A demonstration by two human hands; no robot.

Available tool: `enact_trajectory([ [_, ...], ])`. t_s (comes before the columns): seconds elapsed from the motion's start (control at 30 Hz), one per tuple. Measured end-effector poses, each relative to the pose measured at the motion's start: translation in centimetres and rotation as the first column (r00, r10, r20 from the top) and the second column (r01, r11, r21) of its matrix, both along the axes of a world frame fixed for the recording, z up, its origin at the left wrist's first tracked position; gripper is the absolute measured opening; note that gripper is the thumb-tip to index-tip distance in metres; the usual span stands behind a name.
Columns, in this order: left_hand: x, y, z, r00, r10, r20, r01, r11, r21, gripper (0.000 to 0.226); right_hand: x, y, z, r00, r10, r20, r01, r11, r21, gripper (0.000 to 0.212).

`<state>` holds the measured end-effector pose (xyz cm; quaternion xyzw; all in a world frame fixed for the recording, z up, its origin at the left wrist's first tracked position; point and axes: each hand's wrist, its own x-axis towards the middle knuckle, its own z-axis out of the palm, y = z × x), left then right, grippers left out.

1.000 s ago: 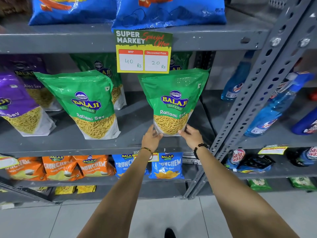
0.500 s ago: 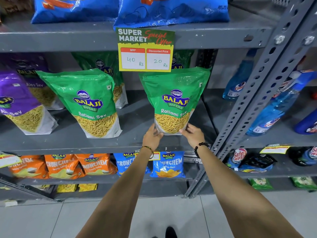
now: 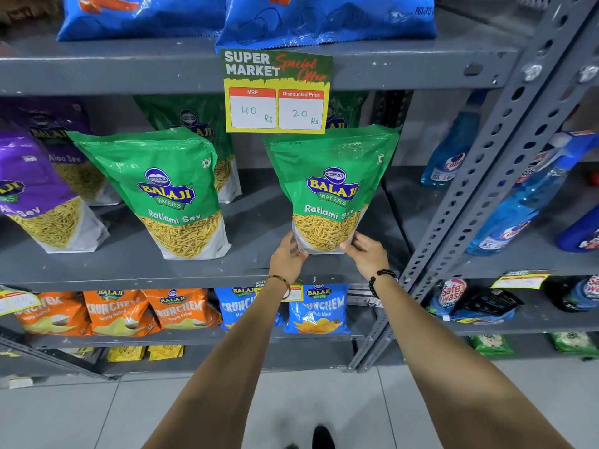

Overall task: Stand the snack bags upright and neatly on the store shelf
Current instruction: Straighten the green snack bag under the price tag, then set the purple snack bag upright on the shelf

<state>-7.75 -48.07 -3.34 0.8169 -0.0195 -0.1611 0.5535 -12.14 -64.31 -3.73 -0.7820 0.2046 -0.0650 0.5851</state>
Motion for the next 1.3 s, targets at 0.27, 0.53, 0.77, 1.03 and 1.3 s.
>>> enact_trajectory([
  [0.27, -0.4, 1.4, -0.2, 1.0, -0.024, -0.004, 0.025, 0.998, 0.05, 0.059, -0.4, 0.5, -0.5, 0.994, -0.104, -0.036, 0.104, 0.995, 0.01, 0.045],
  [0.53, -1.4, 9.4, -1.4, 0.953, -0.254, 0.166, 0.191, 0.927, 0.322, 0.047, -2.1, 7.1, -0.9, 0.867, -0.498, 0.013, 0.482, 0.832, -0.274, 0.037],
  [0.77, 0.0, 25.7, -1.4, 0.95, -0.218, 0.226, 0.127, 0.925, 0.359, 0.04, -1.3, 21.3, -1.9, 0.91, -0.414, 0.034, 0.405, 0.866, -0.293, 0.033],
  [1.03, 3.7, 41.5, 0.0, 0.974, 0.124, 0.189, -0.174, 0.945, 0.276, 0.035, 3.6, 38.8, 0.0, 0.997, 0.074, -0.019, -0.077, 0.949, -0.305, 0.038],
  [1.3, 9.9, 48.0, 0.7, 0.938, 0.316, 0.142, -0.334, 0.932, 0.137, 0.056, 12.4, 46.6, 0.5, 0.961, 0.249, -0.12, -0.257, 0.965, -0.053, 0.064],
])
